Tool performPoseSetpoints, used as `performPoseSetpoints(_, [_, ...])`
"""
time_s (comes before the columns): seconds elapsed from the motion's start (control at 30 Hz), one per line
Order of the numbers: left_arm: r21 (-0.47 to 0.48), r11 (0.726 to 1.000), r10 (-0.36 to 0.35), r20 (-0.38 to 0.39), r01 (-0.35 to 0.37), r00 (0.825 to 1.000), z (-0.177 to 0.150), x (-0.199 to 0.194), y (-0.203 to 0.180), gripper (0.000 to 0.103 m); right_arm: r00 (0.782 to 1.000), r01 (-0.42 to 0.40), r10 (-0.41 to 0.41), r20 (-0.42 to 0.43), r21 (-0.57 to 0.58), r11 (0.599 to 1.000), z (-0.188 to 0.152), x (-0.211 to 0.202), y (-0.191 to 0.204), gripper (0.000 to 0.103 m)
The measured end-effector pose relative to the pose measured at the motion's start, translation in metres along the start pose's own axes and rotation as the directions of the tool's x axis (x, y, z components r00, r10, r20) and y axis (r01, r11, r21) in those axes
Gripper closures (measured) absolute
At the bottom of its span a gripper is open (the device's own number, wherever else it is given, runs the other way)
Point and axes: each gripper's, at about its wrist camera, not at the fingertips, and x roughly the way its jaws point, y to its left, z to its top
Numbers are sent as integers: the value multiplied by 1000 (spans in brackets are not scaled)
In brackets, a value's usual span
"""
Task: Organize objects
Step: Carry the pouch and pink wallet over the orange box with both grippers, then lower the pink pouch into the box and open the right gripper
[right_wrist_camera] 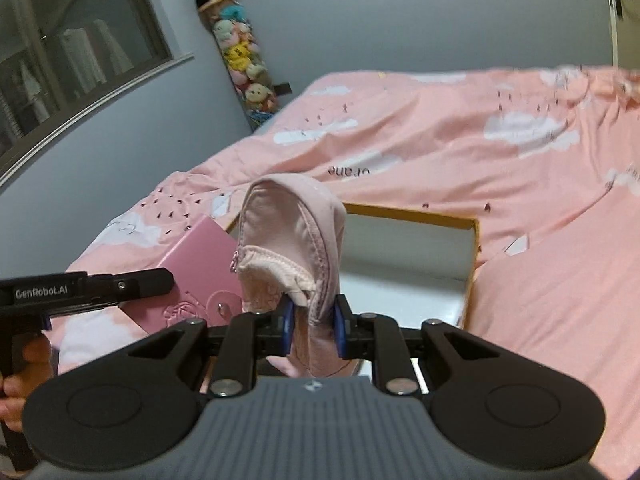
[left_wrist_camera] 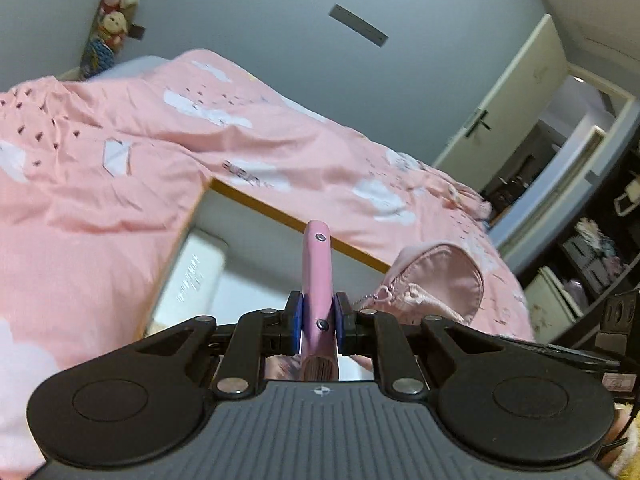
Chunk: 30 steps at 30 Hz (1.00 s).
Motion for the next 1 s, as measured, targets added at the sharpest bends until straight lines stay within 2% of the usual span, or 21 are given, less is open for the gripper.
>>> performPoseSetpoints(0.13, [-5,1000,20,2,-20,1000,14,20,12,85,996,-36,44,-75,96,995,12,41,-15,82])
performPoseSetpoints(0.3, [29,999,33,-2,-33,999,32,41,19,85,979,-67,106,-176,212,975,23,97,-32,82])
performPoseSetpoints(0.47, [48,998,46,-30,-45,998,40,62,24,85,959,-66,118,-258,202,977,32,141,-36,82])
performPoseSetpoints(0.57, [51,997,61,-43,-59,997,42,72,28,85,940,-69,126,-318,184,981,38,169,-38,82])
performPoseSetpoints(0.73, [49,996,76,-54,-73,996,45,82,33,85,903,-86,169,-396,221,972,38,209,-48,82])
performPoseSetpoints(0.9, [34,997,74,-64,-72,995,48,88,36,85,878,-98,220,-425,290,952,36,235,-56,82])
performPoseSetpoints(1.0, [18,997,71,-75,-70,995,49,93,39,85,869,-82,223,-442,315,946,30,246,-59,82])
